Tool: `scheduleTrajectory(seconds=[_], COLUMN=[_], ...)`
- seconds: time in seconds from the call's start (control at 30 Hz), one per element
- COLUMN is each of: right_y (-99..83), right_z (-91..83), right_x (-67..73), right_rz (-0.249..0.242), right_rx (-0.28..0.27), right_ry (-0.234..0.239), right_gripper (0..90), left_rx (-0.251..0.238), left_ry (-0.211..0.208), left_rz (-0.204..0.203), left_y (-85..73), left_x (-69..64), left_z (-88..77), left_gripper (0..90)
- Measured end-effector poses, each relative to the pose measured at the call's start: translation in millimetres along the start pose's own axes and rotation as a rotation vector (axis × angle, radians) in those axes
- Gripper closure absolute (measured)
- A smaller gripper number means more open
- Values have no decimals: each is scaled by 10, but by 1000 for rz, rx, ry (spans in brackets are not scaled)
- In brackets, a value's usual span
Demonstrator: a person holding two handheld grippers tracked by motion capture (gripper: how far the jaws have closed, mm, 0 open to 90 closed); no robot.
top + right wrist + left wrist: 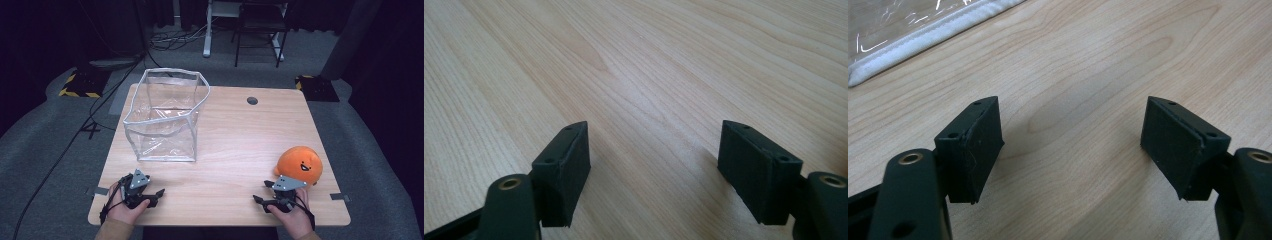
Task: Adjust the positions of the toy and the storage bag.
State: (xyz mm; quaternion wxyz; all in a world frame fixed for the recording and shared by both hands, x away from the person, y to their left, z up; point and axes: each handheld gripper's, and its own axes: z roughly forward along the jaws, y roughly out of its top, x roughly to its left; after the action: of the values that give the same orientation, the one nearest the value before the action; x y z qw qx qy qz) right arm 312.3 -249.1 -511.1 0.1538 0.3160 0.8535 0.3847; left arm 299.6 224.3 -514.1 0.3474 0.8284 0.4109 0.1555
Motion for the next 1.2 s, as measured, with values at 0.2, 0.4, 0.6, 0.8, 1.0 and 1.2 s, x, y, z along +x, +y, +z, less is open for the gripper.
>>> scheduleTrajectory(seconds=[0.2,0.4,0.6,0.8,1.0,1.2], right_y=[6,20,21,48,369,755], right_z=[6,19,20,35,102,206], right_x=[16,37,39,53,133,196], right_rz=[2,-4,-2,17,-22,-73], right_rx=[-1,-9,-9,-11,-23,-53], right_ry=[-6,3,3,-11,51,82], right_gripper=[306,369,374,478,573,587], left_rx=[-2,-3,-3,-7,-56,-67], left_ry=[9,9,9,17,69,101], left_rz=[-5,-5,-5,-20,-95,-115], left_y=[2,1,2,-7,-56,-152], left_x=[-8,-8,-8,20,98,137], left_z=[4,4,4,-21,-211,-339], left_gripper=[249,249,249,295,331,344])
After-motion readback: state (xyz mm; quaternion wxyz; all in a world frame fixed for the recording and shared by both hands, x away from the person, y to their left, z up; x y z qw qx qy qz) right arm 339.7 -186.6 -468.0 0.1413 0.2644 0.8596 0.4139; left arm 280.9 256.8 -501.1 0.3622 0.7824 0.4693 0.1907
